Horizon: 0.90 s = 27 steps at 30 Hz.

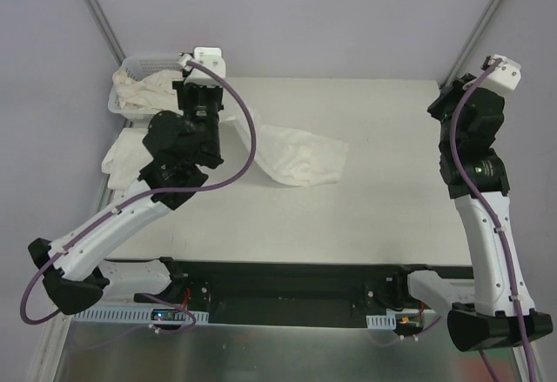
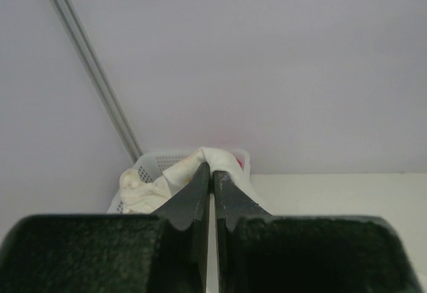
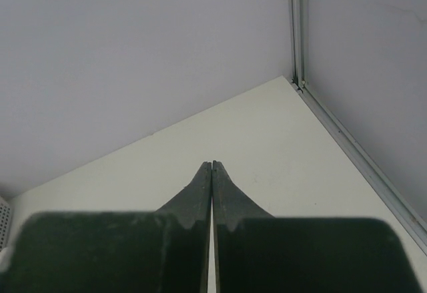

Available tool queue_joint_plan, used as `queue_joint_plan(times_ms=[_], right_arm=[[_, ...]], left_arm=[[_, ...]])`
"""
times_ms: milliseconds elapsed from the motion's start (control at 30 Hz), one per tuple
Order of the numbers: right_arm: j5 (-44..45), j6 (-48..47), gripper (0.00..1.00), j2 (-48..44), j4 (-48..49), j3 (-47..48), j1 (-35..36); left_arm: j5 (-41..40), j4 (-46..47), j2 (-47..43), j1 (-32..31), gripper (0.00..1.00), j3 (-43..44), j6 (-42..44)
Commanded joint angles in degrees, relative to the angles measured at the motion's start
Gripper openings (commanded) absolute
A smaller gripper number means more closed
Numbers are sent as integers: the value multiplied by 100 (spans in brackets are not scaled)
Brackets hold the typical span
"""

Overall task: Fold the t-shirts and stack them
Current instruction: Flatten out the tshirt

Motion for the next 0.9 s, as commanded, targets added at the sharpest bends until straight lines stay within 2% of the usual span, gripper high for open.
queue_joint_plan(times_ms=[0, 100, 200, 267, 333, 467, 700, 867], right_arm=[[-521, 102, 1, -410, -230, -26, 57], [-996, 417, 1, -490, -283, -342, 110], [-1541, 769, 3, -473, -20, -1044, 242], [-2057, 1060, 7, -124, 270, -1492, 521], [-2069, 1149, 7, 272, 305, -1634, 899], [-1991, 1140, 9, 1405, 315, -1644, 2128], [-2298, 1298, 17, 2093, 385, -1547, 3028], [-2526, 1403, 20, 2147, 394, -1775, 3501]], left_arm=[[-67, 296, -449, -179, 0, 97, 366], [-111, 296, -615, -214, 0, -140, 226], [-102, 270, -686, -223, 0, -360, 32], [-120, 261, -625, -223, 0, -378, 23], [-111, 261, -590, -223, 0, -361, 32], [-120, 357, -458, -223, 0, -325, 128], [-190, 393, -379, -214, 0, -387, 111], [-331, 524, -335, -223, 0, -580, 129]])
